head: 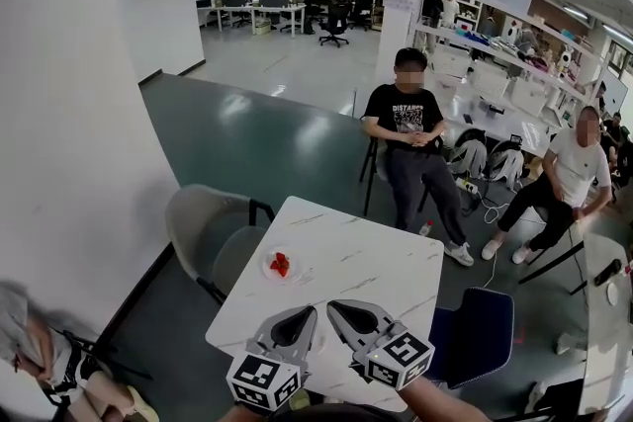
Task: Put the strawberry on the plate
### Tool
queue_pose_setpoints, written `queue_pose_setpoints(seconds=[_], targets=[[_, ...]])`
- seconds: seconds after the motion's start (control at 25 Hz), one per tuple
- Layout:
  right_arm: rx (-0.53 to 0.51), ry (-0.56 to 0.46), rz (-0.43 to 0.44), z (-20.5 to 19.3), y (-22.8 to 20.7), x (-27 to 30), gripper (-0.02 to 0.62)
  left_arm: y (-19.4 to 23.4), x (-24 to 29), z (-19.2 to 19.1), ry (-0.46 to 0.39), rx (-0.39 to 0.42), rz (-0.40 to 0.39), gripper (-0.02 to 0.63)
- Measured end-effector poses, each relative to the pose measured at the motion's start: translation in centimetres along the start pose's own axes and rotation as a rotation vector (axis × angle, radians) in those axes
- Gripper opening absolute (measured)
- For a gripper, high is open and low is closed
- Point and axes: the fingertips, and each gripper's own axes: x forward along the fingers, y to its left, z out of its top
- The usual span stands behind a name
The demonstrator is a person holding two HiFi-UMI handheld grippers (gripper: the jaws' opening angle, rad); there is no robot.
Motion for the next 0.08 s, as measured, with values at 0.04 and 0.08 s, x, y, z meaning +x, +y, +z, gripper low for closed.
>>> queue_pose_setpoints(seconds=[0.04, 0.08], targets=[[-0.001, 0.001, 0.001, -0.05, -0.02, 0.11, 0.002, 0.1, 0.04, -0.04, 0.0, -0.002, 0.0, 0.009], [-0.001, 0.002, 0.001, -0.1, -0.05, 0.22, 0.002, 0.2, 0.07, -0.08, 0.0, -0.003, 0.001, 0.009]])
